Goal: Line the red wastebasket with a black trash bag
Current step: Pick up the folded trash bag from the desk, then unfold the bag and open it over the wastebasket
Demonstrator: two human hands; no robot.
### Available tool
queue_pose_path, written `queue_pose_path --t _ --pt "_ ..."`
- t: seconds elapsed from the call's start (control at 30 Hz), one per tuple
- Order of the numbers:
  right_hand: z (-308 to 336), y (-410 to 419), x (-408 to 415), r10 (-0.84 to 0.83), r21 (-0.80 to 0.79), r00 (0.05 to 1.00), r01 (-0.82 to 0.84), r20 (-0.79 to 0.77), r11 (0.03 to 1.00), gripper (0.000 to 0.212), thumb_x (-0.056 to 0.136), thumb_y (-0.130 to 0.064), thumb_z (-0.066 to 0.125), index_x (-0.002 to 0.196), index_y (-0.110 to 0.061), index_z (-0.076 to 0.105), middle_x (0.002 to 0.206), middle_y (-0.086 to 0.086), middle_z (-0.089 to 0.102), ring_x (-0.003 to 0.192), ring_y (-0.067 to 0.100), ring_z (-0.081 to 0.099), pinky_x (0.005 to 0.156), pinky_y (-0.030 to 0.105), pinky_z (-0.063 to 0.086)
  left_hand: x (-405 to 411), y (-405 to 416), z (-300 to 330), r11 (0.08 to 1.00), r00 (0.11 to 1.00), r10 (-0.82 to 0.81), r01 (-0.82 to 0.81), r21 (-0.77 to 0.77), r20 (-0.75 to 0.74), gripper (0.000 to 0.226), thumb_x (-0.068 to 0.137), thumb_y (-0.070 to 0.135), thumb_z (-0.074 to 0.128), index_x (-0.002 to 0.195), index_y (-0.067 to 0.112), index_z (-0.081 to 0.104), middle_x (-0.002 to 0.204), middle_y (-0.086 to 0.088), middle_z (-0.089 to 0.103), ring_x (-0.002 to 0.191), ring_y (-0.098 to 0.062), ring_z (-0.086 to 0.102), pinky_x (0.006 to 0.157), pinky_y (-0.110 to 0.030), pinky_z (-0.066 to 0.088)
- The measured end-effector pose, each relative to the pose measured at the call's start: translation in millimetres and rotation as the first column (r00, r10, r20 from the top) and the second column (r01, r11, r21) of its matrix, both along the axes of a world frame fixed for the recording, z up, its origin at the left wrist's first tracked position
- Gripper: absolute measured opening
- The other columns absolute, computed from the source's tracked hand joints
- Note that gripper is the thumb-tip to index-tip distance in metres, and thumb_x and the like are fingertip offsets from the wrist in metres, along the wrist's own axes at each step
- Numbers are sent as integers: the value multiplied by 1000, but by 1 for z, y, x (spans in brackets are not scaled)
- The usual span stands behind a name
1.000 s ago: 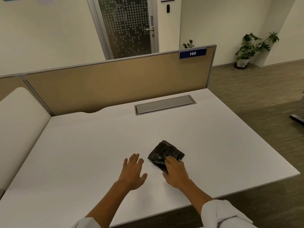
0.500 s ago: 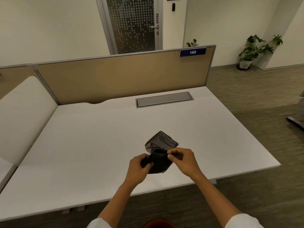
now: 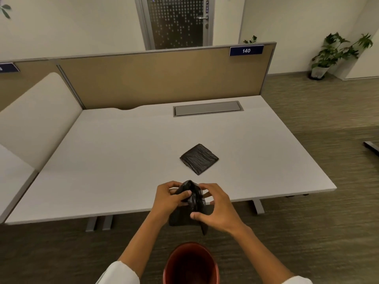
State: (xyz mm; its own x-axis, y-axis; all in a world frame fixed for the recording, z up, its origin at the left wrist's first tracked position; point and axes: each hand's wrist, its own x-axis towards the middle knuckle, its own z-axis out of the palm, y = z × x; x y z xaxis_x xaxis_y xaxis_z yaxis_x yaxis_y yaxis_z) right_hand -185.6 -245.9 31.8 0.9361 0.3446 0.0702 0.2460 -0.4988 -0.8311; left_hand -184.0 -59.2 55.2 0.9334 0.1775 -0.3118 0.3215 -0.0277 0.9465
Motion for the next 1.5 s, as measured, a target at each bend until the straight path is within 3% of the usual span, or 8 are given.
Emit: queue_pose_path --t 0.17,0.5,0.7,0.9,1.07,1.17,1.3,1.5 --pt "-15 -14 -7 -97 18 995 98 -28 995 24 85 -11 72 107 -21 72 95 -9 73 90 -4 65 80 13 53 -12 1 -4 982 1000 -9 7 187 10 9 82 14 77 83 6 74 71 -10 72 54 -18 66 44 -26 52" --pt "-32 -25 -14 -176 -33 981 179 78 983 14 91 -13 64 101 -20 69 95 -7 69 91 4 63 83 25 55 -24 8 -20 800 975 -158 219 559 -156 57 89 41 66 48 16 34 38 7 31 37 -11 29 49 -28 23" --pt "-37 -14 -21 -399 -113 891 429 216 896 29 85 -33 70 112 -26 62 111 -8 56 103 7 52 92 35 35 -34 6 -25 970 947 -186 219 105 -263 27 93 23 66 87 -4 71 76 -14 66 65 -19 65 57 -28 55" --pt "-27 -1 -72 -99 140 972 131 -212 982 42 73 -46 81 109 -30 66 93 -13 70 90 0 67 76 17 55 -46 -8 -40 986 950 -29 -24 -165 -310 24 85 11 73 102 -6 69 84 -12 71 67 -16 67 54 -21 55" --pt "-50 5 -72 -76 218 904 181 -420 959 33 79 -14 80 106 -27 68 91 -4 77 92 2 71 92 36 57 -51 -16 -52 992 950 62 -93 -89 -305 27 72 24 84 83 5 68 69 -4 70 53 -9 61 46 -20 47" --pt "-61 -2 -66 -68 263 864 226 -500 938 33 68 -22 89 96 -23 72 85 4 77 84 15 74 86 42 59 -52 -15 -57 993 949 105 -119 -28 -297 37 70 31 86 87 5 65 56 3 65 40 -6 49 37 -19 38" --pt "-70 -8 -59 -42 259 820 228 -570 939 46 53 -32 96 87 -16 71 70 1 68 68 18 69 73 35 59 -57 -9 -63 996 958 83 -91 -18 -274 41 67 32 88 81 10 57 56 1 59 36 -8 43 34 -20 34" --pt "-88 -9 -43 77 377 688 296 -721 877 31 68 -24 85 91 -9 69 77 9 66 73 20 65 67 26 56 -68 16 -70 984 959 -176 163 -74 -224 33 70 19 86 86 10 59 55 2 58 45 -10 52 42 -20 42"
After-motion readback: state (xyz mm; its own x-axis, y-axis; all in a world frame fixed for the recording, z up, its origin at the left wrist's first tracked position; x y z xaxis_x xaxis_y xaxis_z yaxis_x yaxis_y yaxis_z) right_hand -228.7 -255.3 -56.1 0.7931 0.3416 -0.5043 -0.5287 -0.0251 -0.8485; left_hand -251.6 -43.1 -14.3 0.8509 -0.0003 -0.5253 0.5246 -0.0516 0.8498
